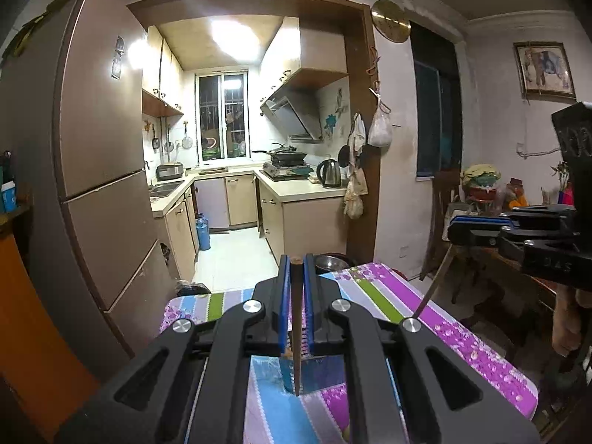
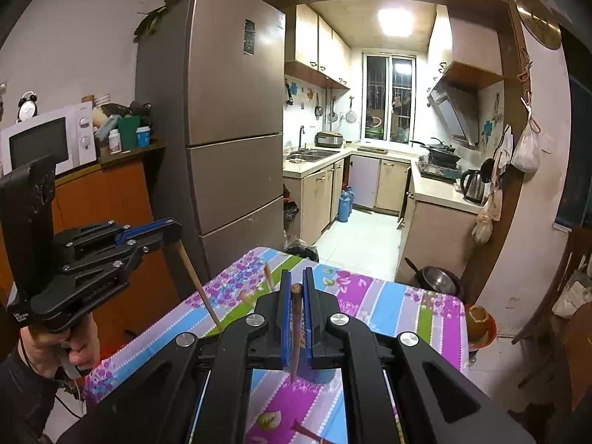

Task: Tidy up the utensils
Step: 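Carry the upright chopstick over the blue holder, then lower the chopstick into the holder and open the right gripper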

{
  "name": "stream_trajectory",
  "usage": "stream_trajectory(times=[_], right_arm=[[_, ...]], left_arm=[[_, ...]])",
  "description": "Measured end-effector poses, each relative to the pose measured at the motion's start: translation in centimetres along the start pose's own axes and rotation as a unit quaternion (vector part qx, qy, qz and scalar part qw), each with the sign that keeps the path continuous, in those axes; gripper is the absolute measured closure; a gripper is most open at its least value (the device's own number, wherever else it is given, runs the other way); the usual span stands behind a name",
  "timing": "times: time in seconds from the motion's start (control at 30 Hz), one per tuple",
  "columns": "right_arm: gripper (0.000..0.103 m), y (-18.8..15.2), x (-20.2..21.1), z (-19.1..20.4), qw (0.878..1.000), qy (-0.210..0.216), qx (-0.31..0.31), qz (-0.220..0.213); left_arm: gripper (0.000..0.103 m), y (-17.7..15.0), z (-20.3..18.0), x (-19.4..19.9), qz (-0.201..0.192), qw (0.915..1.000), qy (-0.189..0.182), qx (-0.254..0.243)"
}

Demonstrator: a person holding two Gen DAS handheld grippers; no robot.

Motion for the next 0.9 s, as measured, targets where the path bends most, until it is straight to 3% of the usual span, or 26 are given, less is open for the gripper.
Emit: stream_trajectory(times=[0.47,0.9], right_arm=[[0.096,5.6,-3.2,-3.1,1.000,-0.009,-0.018,-0.013],[0.096,6.5,-7.4,-3.9,1.000,-0.002,-0.021,-0.016]], left_arm=[[0.097,5.4,1.4,-2.8,-0.027,0.9995,0.006,0.015],[0.097,5.3,2.2,-7.0,-0.020,0.9996,0.004,0.019]])
Point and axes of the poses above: each gripper's, at about its wrist camera, not at the fingertips, and x roughly against the way its jaws point, z to its left, y to its top, the point moved 3 cm from there along -x, roughly the way its jaws point, and after that the axes turned 7 degrees about -y, right-handed, at the moved point
